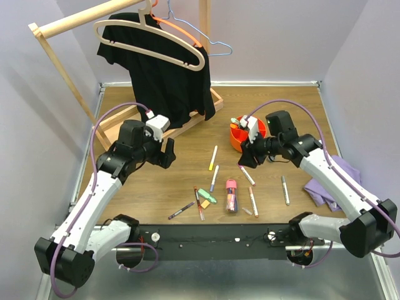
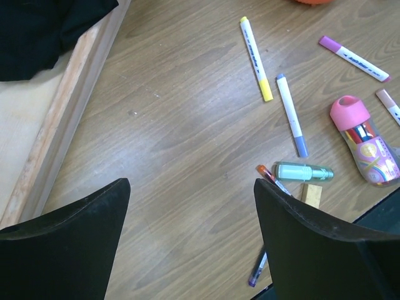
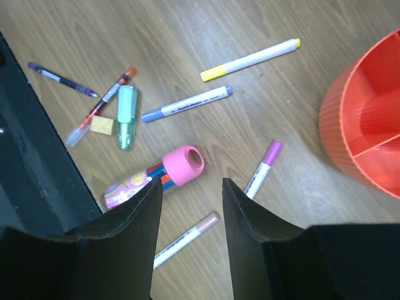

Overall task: Sort the stationery into containers
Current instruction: Pick up the pen from the center of the board.

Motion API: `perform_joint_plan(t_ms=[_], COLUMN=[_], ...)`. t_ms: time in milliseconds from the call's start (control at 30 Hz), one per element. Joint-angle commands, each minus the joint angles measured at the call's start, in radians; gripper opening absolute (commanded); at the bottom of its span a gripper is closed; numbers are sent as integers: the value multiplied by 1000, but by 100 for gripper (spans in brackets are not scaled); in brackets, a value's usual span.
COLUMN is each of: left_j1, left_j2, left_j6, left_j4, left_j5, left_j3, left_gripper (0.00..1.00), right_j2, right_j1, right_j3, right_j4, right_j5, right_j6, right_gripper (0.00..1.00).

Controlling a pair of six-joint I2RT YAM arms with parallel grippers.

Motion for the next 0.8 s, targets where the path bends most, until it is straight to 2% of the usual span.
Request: perform_joint_plan(t_ms=[0, 167, 400, 467, 767], left_j1=[-36, -62, -66, -66, -66], left_j2=[0, 29, 59, 72, 123], left_j6=[72, 82, 73, 56, 36], left_j4=[-78, -113, -70, -59, -48], left_j5=[47, 41, 25, 22, 10], left_j3=[-12, 1, 16, 16, 37], left_gripper=[88, 87, 88, 88, 88], right_j2=[-35, 31, 38, 55, 201], right_j1=[19, 19, 19, 22, 49], right_j3=[-23, -76, -191, -191, -156], right_j4=[19, 45, 119, 139, 201], right_j5=[127, 296, 378, 362, 413], right_j6=[1, 255, 170, 139, 70], right_gripper=[49, 49, 43, 40, 38])
